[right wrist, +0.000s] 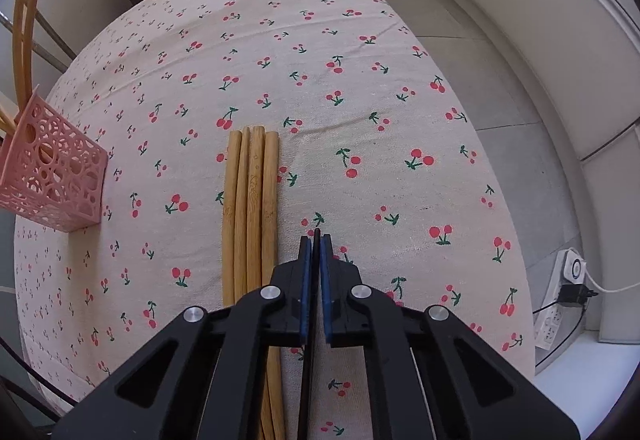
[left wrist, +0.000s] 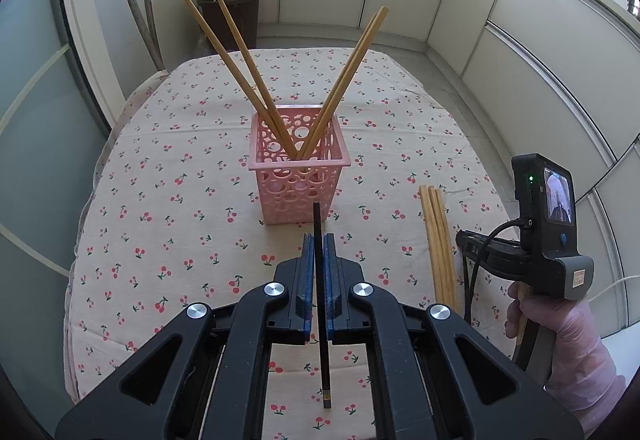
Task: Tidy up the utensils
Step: 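Carry the black chopstick and wooden chopstick over the pink basket with both grippers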
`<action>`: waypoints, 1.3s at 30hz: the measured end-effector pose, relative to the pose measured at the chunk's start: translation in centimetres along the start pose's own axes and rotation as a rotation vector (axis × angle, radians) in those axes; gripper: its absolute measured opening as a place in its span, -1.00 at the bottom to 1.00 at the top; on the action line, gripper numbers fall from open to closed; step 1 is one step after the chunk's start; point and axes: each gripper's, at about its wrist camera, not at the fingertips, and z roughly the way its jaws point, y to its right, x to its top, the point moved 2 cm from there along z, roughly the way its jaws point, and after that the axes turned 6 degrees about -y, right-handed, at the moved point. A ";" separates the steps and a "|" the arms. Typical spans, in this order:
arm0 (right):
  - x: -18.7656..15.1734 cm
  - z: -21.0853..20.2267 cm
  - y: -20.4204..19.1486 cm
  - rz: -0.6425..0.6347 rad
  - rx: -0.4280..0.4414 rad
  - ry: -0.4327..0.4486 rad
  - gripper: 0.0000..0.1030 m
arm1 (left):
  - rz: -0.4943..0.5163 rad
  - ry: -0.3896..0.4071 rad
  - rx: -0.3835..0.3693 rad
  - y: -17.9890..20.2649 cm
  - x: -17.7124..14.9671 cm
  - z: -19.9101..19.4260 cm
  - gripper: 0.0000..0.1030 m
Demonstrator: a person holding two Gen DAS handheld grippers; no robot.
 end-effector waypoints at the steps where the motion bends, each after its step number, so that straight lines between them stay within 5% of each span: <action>1: -0.1 -0.1 0.1 0.003 -0.004 0.006 -0.92 | 0.004 0.003 0.001 0.1 0.0 -0.1 -0.92; 22: -5.5 -19.5 0.0 -0.098 0.177 0.418 -0.92 | -0.003 0.043 -0.054 -0.7 -0.7 -3.1 -0.92; 28: -6.4 -23.5 -0.7 -0.118 0.260 0.510 -0.92 | -0.072 -0.159 -0.114 -1.8 -0.3 3.0 -0.84; 32: -6.0 -23.7 0.1 -0.094 0.308 0.512 -0.92 | -0.104 -0.222 -0.018 -1.9 -0.1 8.4 -0.39; 39: -5.5 -23.4 1.4 -0.071 0.338 0.499 -0.92 | -0.096 -0.257 0.089 -0.4 -0.7 12.6 -0.37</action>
